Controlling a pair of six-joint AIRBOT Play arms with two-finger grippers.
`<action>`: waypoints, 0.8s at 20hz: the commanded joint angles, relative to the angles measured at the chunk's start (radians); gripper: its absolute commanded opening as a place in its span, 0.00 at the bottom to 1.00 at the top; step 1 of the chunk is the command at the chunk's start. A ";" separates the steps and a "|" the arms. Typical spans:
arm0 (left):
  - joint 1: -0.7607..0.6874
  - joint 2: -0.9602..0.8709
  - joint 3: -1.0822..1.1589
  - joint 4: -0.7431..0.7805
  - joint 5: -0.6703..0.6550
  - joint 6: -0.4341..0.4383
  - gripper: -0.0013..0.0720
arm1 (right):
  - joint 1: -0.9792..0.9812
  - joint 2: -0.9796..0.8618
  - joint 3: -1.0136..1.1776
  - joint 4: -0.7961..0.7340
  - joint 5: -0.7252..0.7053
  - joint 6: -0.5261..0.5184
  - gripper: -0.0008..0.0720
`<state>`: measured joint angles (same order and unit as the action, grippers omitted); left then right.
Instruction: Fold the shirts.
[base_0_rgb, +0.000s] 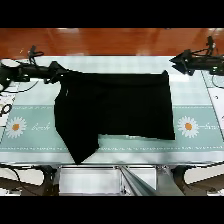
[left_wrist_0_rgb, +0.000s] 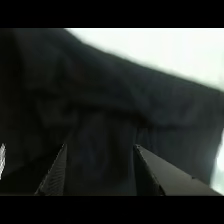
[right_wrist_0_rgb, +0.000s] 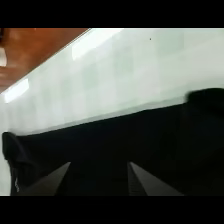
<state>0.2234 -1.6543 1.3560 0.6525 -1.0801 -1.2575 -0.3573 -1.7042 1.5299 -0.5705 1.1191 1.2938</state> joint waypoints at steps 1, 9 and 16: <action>0.134 0.005 0.053 0.041 -0.441 -0.007 0.71 | -0.129 0.062 0.047 -0.050 0.199 0.084 0.57; 0.382 0.557 -0.679 0.048 -0.216 0.132 0.71 | -0.233 0.530 -0.491 -0.432 0.168 0.066 0.57; 0.573 0.644 -0.994 0.063 -0.152 0.162 0.71 | -0.233 0.718 -0.833 -0.332 0.142 -0.033 0.58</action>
<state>0.7345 -1.0260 0.4488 0.7036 -1.2675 -1.1049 -0.5877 -1.0435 0.7979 -0.9188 1.2678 1.2915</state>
